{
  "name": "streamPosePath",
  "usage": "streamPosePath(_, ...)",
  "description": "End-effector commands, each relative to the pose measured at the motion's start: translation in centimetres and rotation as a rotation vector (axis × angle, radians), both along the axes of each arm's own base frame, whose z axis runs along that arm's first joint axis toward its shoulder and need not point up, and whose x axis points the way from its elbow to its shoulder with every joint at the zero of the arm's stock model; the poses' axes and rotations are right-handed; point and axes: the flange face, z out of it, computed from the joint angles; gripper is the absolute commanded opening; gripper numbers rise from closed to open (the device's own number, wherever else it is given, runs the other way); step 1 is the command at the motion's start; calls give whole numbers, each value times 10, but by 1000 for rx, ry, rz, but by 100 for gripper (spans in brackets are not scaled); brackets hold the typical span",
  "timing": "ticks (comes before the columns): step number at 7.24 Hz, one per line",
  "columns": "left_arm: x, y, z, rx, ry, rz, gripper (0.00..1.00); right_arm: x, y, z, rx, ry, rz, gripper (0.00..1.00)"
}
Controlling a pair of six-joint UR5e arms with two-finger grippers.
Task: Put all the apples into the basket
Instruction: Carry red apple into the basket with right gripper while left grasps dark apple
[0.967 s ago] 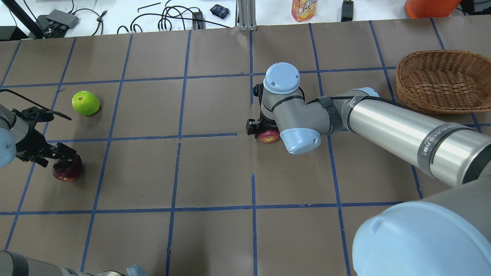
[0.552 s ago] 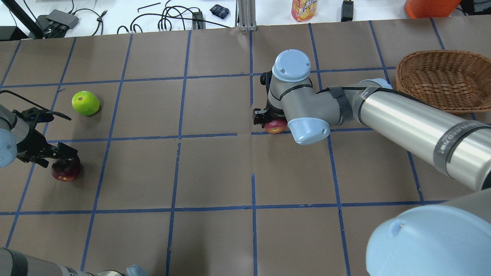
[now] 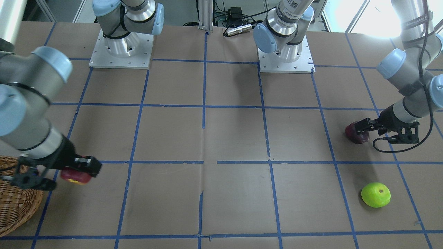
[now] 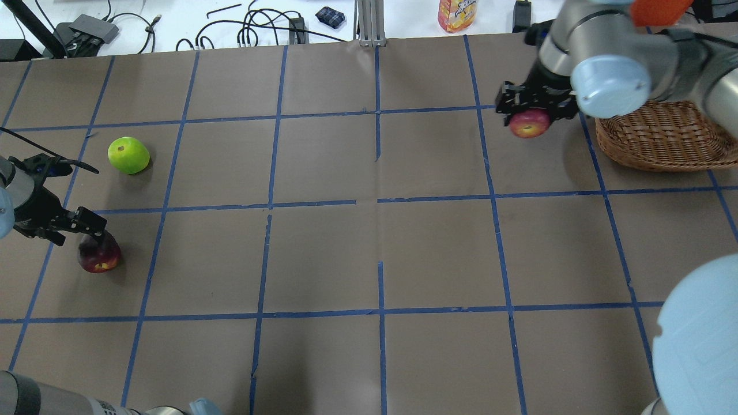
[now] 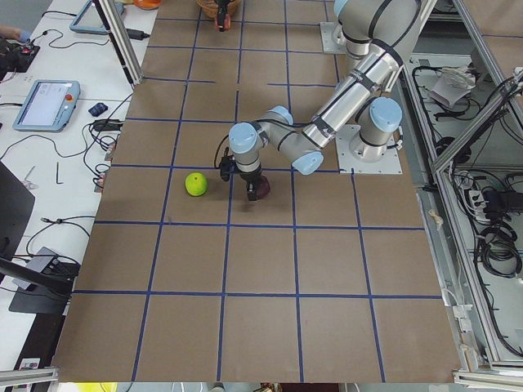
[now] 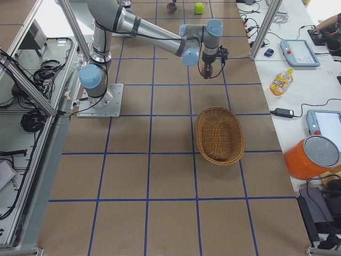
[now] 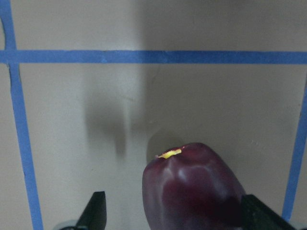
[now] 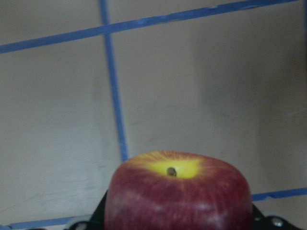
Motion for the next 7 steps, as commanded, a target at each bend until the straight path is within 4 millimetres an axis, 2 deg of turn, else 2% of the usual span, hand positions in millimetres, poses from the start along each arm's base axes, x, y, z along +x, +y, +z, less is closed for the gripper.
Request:
streamPosePath(1, -6, 4, -12, 15, 37, 4, 100, -102, -18, 10, -13, 8, 141, 29)
streamPosePath(2, -6, 2, -17, 12, 52, 16, 100, -170, -33, -24, -25, 12, 224, 28)
streamPosePath(3, -5, 0, -7, 5, 34, 16, 100, -225, -37, -53, -21, 7, 241, 29)
streamPosePath(4, -5, -2, -4, 13, 36, 13, 100, -232, -38, -60, -20, 6, 257, 29)
streamPosePath(5, -4, -4, -4, 13, 38, 13, 100, -232, -37, -62, -16, 5, 261, 66)
streamPosePath(6, -6, -5, -5, 14, 42, 26, 100, -232, -37, -63, -13, 3, 264, 100)
streamPosePath(7, -7, -5, -11, 22, 51, 31, 100, -232, -36, -57, -6, -2, 261, 100)
